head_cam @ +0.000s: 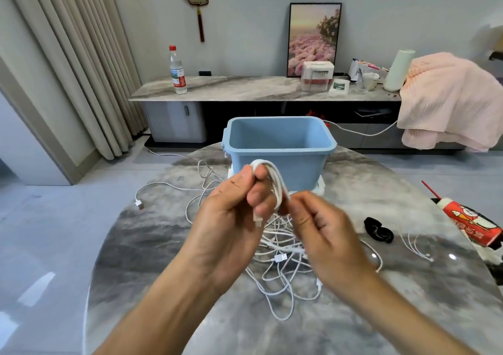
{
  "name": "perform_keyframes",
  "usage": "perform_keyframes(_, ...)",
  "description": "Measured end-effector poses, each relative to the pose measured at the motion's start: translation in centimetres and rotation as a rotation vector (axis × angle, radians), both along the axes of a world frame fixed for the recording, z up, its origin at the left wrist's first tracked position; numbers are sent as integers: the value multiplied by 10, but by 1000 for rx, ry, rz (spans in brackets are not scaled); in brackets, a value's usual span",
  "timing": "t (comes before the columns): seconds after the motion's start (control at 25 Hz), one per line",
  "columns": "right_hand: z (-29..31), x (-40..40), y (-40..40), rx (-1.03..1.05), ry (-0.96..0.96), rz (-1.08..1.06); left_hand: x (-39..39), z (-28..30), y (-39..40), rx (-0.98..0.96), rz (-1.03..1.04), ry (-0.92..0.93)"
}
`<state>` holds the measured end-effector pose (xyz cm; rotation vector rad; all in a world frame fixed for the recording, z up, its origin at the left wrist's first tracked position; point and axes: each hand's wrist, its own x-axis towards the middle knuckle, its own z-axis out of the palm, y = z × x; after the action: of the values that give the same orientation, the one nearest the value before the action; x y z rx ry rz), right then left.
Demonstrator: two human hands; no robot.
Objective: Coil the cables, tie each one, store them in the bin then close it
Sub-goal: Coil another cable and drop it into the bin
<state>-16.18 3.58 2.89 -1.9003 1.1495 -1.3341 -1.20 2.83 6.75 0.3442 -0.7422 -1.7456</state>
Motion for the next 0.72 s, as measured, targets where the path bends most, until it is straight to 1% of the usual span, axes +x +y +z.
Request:
perform_keyframes(0.04, -6, 12, 7, 72, 7, 40, 1, -2, -2, 61, 87, 10)
perform_keyframes(0.12, -10, 28, 18, 190, 72, 72, 2, -6, -7, 137, 223, -56)
perform_keyframes(0.2, -5, 35, 23, 316, 127, 111, 2, -10, -9, 101, 288, -216)
perform_keyframes(0.24, 2, 34, 24, 378, 135, 135, 2, -12, -7, 36, 321, -352)
perform_keyframes(0.28, 11, 31, 24, 428, 129, 154, 0, -14, -5, -71, 366, -512)
perform_keyframes(0.32, 22, 25, 24, 467, 113, 163, -1, -15, -3, -219, 415, -680)
perform_keyframes(0.4, 45, 8, 20, 532, 96, 175, -3, -20, 0, -585, 479, -982)
perform_keyframes(0.48, 63, -15, 17, 600, 125, 210, -4, -22, 2, -904, 544, -1220)
perform_keyframes(0.52, 70, -25, 16, 608, 160, 216, -5, -20, 4, -1002, 553, -1304)
perform_keyframes(0.56, 74, -32, 16, 565, 229, 196, -7, -17, 5, -1049, 515, -1346)
perform_keyframes(0.6, 75, -38, 15, 447, 340, 144, -8, -13, 6, -1055, 442, -1351)
perform_keyframes(0.68, 72, -44, 12, 83, 601, -24, -6, -6, 5, -1013, 298, -1335)
perform_keyframes(0.72, 71, -46, 11, -67, 699, -97, -4, -3, 3, -962, 228, -1319)
